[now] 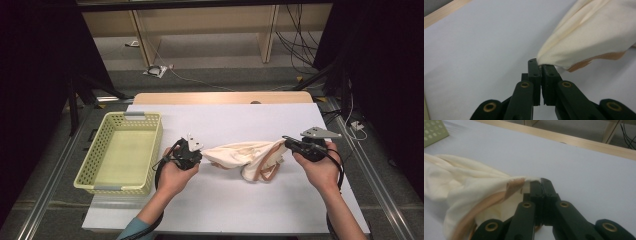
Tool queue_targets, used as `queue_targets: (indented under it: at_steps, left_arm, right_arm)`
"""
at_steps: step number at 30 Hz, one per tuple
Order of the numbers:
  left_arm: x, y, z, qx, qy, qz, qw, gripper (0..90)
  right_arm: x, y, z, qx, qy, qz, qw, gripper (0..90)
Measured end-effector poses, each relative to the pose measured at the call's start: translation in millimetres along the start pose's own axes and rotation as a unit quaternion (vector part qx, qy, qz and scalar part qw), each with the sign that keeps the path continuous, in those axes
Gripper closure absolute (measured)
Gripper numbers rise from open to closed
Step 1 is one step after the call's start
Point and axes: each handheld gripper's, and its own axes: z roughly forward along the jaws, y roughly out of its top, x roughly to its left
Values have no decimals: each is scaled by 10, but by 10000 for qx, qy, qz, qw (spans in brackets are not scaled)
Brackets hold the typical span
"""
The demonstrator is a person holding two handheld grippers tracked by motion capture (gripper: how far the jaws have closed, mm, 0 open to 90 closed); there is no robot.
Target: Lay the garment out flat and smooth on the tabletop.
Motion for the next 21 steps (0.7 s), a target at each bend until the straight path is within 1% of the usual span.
queue_targets:
  at_steps: [2,3,6,7,8,9,10,12,13,15,17,19,20,21]
  left_arm:
    - [-8,8,16,0,15,6,10000,863]
    - [-15,14,29,-9,18,16,10000,862]
    - [-43,36,70,8,50,73,10000,861]
    - [-45,41,85,27,73,102,9999,859]
    - [-44,41,108,49,97,105,9999,858]
    - [-42,37,122,59,100,90,9999,854]
    - [-37,30,137,83,103,88,9999,852]
    - [-37,8,157,91,104,62,9999,844]
    - [-30,-4,161,101,95,59,9999,843]
    - [-21,-15,155,138,92,72,9998,841]
    - [-18,-18,147,121,90,65,9999,839]
    - [-19,-18,136,113,90,86,9999,836]
    - [-19,-18,131,118,93,97,9998,836]
    - [-20,-18,125,120,95,110,9998,836]
  right_arm:
    - [-36,-30,20,58,-50,113,9999,894]
    - [-52,-47,32,124,-78,109,9998,894]
    - [-80,-103,94,197,-221,116,9995,888]
    - [-90,-121,115,278,-283,40,9992,866]
    - [-98,-144,143,398,-299,-2,9988,828]
    - [-110,-179,181,572,-330,-71,9978,795]
    - [-113,-199,194,654,-356,-74,9972,784]
    - [-115,-225,200,763,-402,-176,9961,758]
    - [-107,-214,184,747,-389,-267,9961,751]
    - [-56,-167,124,724,-434,-437,9955,733]
    - [38,-118,58,735,-403,-660,9943,701]
    - [166,-89,4,772,-299,-848,9929,678]
    - [250,-86,-23,796,-170,-940,9922,663]
    - [295,-86,-34,819,-85,-1006,9915,655]
